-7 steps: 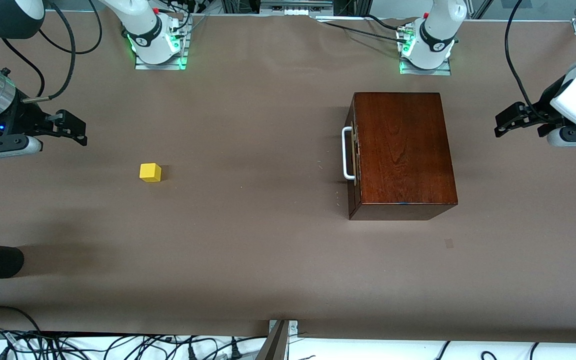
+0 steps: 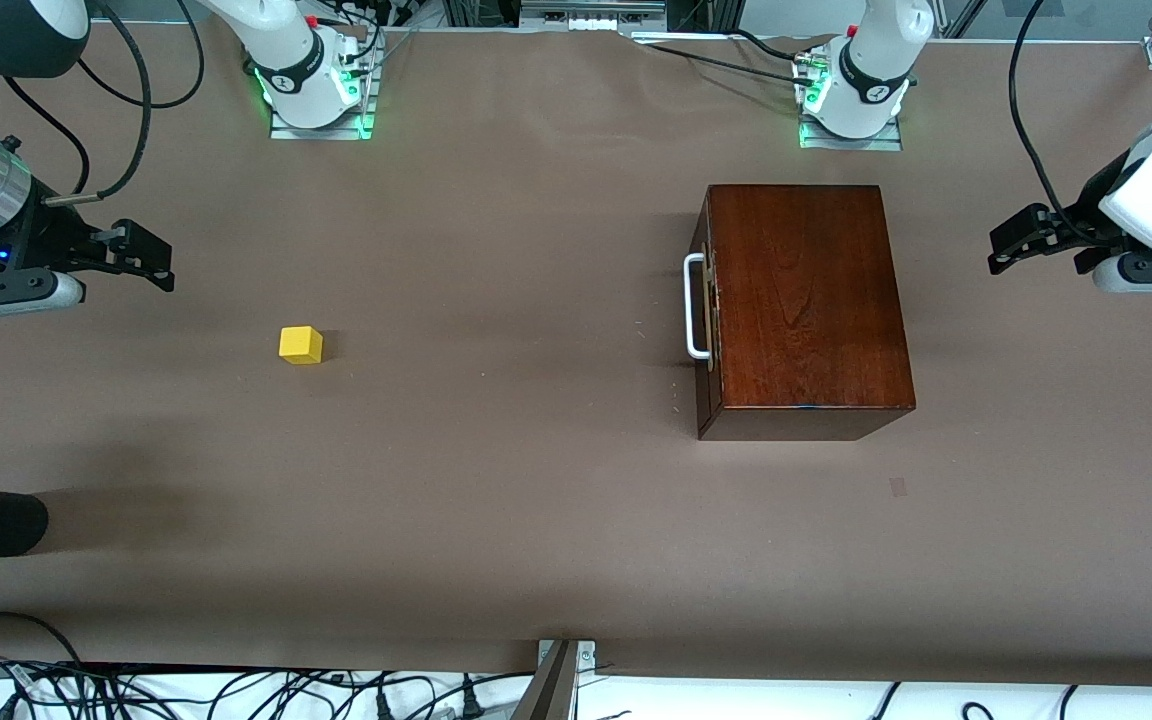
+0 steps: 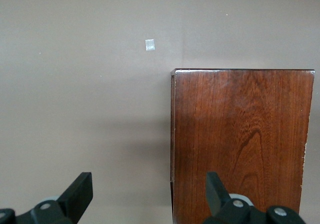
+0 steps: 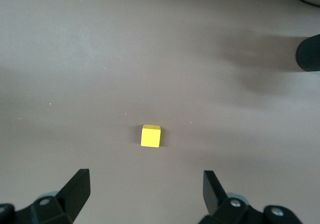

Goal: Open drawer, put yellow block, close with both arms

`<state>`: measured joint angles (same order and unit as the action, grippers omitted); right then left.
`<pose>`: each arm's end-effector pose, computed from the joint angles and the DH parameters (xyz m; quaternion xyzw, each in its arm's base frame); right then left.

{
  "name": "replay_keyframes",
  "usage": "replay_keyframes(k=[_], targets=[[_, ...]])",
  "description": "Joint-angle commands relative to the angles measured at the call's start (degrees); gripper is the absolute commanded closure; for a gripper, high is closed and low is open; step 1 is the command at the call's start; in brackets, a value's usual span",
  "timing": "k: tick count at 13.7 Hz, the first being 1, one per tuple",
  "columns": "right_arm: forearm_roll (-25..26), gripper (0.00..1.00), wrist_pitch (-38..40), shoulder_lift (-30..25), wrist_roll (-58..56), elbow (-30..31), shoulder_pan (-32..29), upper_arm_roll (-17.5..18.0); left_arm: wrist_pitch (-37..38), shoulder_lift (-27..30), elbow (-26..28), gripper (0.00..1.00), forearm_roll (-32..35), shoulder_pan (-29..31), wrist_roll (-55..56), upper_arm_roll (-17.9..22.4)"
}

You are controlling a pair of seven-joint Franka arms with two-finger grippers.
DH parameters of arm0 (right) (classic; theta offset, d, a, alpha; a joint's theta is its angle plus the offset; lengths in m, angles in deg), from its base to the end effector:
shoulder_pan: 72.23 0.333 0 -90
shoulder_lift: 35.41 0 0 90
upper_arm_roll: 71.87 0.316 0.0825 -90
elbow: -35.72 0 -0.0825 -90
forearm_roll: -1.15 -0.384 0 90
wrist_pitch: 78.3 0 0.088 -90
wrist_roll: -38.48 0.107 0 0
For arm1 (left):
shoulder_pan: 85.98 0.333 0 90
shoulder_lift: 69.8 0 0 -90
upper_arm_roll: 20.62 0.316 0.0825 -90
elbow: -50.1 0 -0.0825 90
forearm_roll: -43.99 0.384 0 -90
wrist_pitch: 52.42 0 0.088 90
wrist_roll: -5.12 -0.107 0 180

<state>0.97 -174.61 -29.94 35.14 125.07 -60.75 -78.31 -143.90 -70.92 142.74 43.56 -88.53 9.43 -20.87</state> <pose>0.5898 0.0553 0.5853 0.9972 0.0732 0.0134 0.0036 0.5602 -0.0282 0.5941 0.9997 0.0133 -0.0201 0.0026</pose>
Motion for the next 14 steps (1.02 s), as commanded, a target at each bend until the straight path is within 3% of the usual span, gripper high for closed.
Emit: replay_keyframes(k=[1, 3, 5, 9, 12, 14], targets=[[0.5, 0.00, 1.3, 0.6, -0.8, -1.6, -0.1, 0.2, 1.4, -0.8, -1.9, 0.00, -1.0, -0.3, 0.4, 0.0], [0.5, 0.00, 1.3, 0.6, -0.8, -1.6, -0.2, 0.2, 2.1, -0.8, -1.9, 0.00, -1.0, -0.4, 0.8, -0.2], [0.5, 0.00, 1.3, 0.6, -0.8, -1.6, -0.2, 0.2, 4.5, -2.6, -1.8, 0.00, -1.0, -0.4, 0.4, -2.9], [0.6, 0.00, 1.2, 0.6, -0.8, -1.6, -0.2, 0.1, 7.4, -5.6, -1.9, 0.00, -1.2, -0.4, 1.7, -11.9], [0.6, 0.00, 1.2, 0.6, -0.9, -1.6, -0.2, 0.1, 6.1, -10.5, -4.9, 0.00, -1.2, -2.9, 12.1, -16.8], [0.6, 0.00, 1.2, 0.7, -0.8, -1.6, -0.2, 0.1, 4.1, -15.0, -8.1, 0.00, -1.1, -7.8, 19.0, -16.8]])
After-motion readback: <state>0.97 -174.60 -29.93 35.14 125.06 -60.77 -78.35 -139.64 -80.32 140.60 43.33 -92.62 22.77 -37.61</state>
